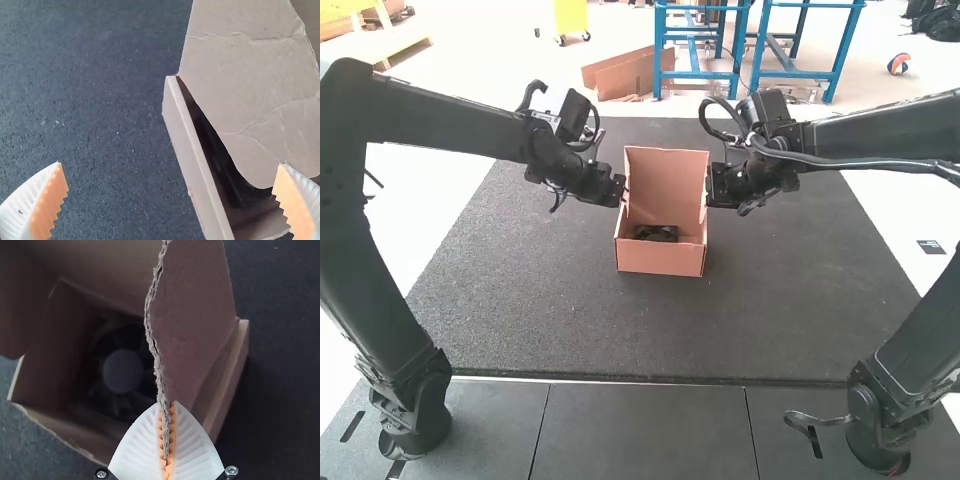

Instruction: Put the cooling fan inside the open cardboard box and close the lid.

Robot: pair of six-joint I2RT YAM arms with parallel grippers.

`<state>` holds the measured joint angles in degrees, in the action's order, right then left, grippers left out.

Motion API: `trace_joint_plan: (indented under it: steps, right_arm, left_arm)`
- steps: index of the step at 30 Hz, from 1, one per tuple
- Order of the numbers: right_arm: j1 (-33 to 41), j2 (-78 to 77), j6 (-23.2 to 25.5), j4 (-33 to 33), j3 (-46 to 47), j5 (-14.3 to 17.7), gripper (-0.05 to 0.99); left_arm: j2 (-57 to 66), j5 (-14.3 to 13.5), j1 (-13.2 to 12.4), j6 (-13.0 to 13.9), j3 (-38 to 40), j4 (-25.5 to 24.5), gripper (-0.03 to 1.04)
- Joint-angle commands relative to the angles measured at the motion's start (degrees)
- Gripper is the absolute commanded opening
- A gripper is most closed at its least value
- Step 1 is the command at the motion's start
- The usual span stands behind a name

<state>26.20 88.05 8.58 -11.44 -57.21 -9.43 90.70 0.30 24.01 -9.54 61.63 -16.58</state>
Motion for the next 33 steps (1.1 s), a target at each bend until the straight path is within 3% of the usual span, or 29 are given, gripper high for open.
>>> trace_joint_plan:
  steps: [1,23,33]
  right_arm:
    - [1.3,-1.9,0.9,0.4,1.2,-1.0,0.03]
    - [4.0,-2.2,-0.9,3.4,6.5,-0.3,0.03]
    - [4.3,-1.9,-6.1,-0.8,7.5,4.6,0.02]
  left_arm:
    - [-2.1,0.6,0.4,-0.5,-0.3,0.7,0.97]
    - [-6.3,0.5,0.4,-0.2,-5.4,1.4,0.97]
    - [-9.7,0.3,0.3,0.3,-7.9,1.4,0.97]
